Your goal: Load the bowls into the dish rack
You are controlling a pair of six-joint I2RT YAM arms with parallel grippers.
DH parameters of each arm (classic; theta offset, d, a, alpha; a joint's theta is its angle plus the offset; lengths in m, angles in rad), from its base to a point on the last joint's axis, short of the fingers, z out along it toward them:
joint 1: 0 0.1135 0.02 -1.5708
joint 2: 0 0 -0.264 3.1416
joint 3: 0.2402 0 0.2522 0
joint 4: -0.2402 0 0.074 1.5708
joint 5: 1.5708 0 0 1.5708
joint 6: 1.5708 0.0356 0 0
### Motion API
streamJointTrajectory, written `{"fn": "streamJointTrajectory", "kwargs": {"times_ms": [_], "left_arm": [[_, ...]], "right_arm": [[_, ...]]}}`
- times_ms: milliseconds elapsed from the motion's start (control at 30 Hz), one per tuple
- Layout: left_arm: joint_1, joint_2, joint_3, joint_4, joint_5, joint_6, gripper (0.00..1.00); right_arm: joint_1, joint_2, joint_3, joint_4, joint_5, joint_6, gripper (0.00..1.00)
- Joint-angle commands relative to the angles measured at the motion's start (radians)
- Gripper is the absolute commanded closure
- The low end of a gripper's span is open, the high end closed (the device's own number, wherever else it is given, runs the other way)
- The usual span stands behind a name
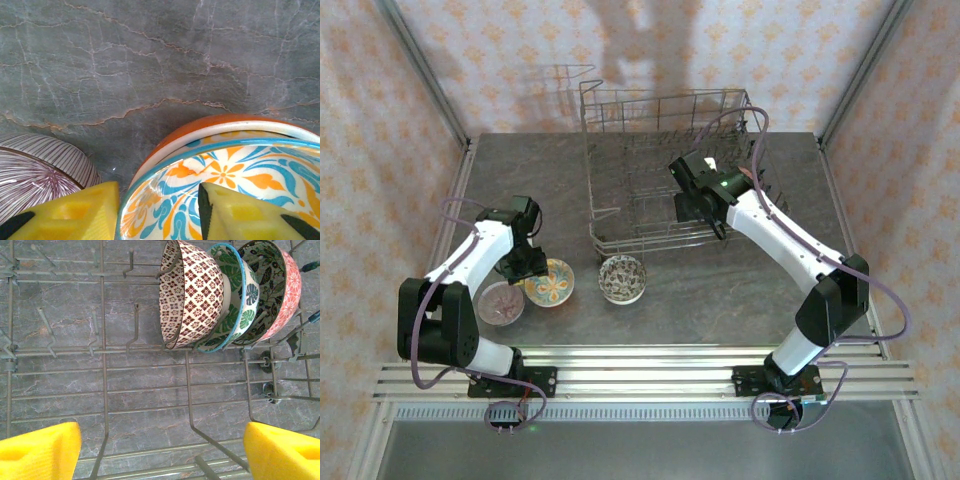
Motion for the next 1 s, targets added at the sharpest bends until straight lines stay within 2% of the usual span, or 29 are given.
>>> {"fn": "streamJointTrajectory", "kwargs": {"times_ms": [0, 133, 400, 500, 567, 633, 967], "left_arm": [[0.007, -0.007, 0.008, -0.004, 0.038, 0.008, 0.60], [0.006, -0.034, -0.018, -0.007, 0.064, -0.014, 0.66], [-0.045, -0.131, -0.071, -0.014, 0.098, -0.085, 0.69], [-0.053, -0.147, -0.087, -0.014, 0.069, -0.092, 0.66], [-0.054, -0.143, -0.087, -0.021, 0.030, -0.087, 0.58], [-0.053, -0.133, -0.083, -0.021, 0.009, -0.077, 0.55], [-0.058, -0.054, -0.070, 0.007, 0.014, -0.048, 0.56]], "right_arm": [[0.011, 0.008, -0.004, -0.040, 0.004, -0.008, 0.16], [0.011, -0.007, -0.013, -0.040, 0.006, -0.005, 0.16], [0.018, -0.021, -0.014, -0.036, -0.003, 0.001, 0.16], [0.022, -0.022, -0.013, -0.037, -0.003, 0.002, 0.16], [0.025, -0.024, -0.014, -0.039, -0.003, 0.002, 0.16], [0.029, -0.029, -0.016, -0.041, -0.004, 0.004, 0.16], [0.032, -0.060, -0.043, -0.044, 0.014, 0.013, 0.16]]}}
